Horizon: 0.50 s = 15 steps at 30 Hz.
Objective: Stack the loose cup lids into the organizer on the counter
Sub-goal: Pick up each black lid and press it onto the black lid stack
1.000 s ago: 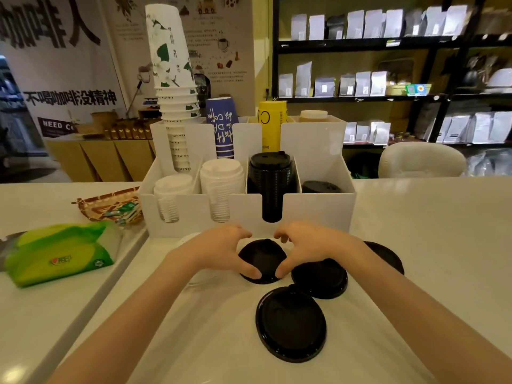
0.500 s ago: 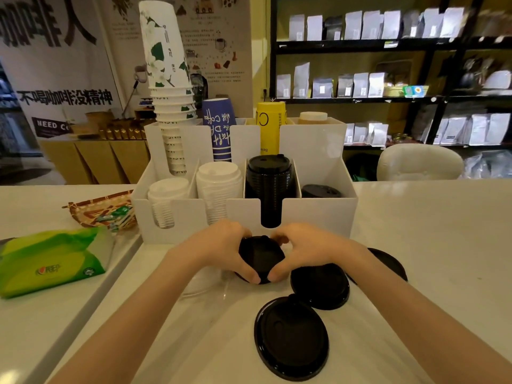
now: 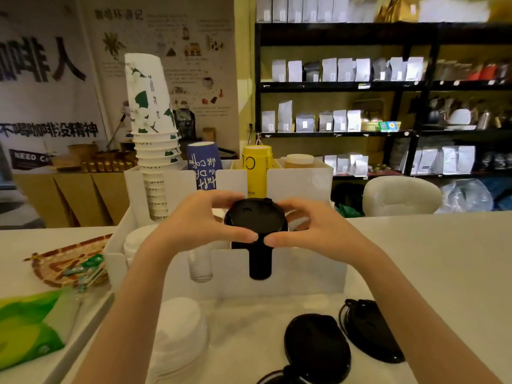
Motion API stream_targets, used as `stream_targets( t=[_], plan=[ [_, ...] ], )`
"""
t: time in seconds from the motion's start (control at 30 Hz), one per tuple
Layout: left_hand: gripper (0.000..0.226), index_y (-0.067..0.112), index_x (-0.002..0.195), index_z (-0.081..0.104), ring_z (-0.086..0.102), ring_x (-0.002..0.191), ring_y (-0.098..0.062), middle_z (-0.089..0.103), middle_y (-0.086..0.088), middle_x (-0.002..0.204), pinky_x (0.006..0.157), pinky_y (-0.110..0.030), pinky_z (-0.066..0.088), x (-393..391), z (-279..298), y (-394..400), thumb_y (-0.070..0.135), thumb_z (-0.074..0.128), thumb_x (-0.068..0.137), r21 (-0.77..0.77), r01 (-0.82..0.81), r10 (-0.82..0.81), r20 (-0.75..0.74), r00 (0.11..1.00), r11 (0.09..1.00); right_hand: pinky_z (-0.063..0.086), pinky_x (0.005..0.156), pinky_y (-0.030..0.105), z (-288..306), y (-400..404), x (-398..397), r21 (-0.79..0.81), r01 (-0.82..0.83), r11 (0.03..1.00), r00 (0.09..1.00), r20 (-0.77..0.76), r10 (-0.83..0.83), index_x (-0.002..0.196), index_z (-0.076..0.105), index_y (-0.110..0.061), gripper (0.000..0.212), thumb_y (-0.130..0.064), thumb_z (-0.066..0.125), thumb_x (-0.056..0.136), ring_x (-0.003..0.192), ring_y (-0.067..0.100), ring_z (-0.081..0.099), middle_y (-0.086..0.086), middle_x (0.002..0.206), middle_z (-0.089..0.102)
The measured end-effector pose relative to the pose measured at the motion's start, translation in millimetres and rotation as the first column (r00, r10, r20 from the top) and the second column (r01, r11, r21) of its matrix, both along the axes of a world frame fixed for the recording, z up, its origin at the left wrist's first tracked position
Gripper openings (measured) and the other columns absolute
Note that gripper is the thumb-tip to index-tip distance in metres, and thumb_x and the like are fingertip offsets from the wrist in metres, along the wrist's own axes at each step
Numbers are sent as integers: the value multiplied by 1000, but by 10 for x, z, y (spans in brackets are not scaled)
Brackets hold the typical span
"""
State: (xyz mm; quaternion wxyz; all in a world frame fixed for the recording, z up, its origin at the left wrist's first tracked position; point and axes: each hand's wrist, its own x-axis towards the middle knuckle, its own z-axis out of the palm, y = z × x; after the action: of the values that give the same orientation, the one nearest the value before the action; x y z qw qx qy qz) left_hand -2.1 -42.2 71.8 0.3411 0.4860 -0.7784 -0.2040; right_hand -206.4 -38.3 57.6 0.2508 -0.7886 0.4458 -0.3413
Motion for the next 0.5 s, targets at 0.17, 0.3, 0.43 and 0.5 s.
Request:
stream_targets(
  t=[0.17,0.3,0.43,0.5],
  plan=[
    [80,23,124,49,51,112,-12,57,4,121,91,-27,44,-68,-92,-263,43,76,51,-109,-71,55,-138,989,992,36,73,10,1,-210,84,-109,119,987,988,110,-107,119,52,-27,57,-35,75,68,101,7,50,-13,105,55],
    [84,19,122,51,51,111,-12,55,1,120,85,-20,43,-108,-148,-390,51,68,47,-172,-116,81,-198,977,978,30,72,4,-96,-345,139,-173,210,962,969,166,-182,123,49,-26,59,-36,73,70,99,1,43,-22,101,47],
    [73,15,123,51,52,115,-15,58,-4,123,95,-34,47,-105,-213,-496,42,70,58,-121,-90,58,-248,967,989,34,77,11,-219,-481,185,-133,224,966,957,219,-191,123,48,-27,58,-41,70,71,105,4,43,-15,111,50],
    [64,15,124,50,51,115,-13,58,-2,122,95,-32,46,-109,-249,-534,36,69,67,-90,-85,59,-261,964,992,34,76,13,-255,-524,210,-121,231,965,955,219,-201,122,48,-25,55,-43,67,73,98,0,45,-13,109,51]
  ],
)
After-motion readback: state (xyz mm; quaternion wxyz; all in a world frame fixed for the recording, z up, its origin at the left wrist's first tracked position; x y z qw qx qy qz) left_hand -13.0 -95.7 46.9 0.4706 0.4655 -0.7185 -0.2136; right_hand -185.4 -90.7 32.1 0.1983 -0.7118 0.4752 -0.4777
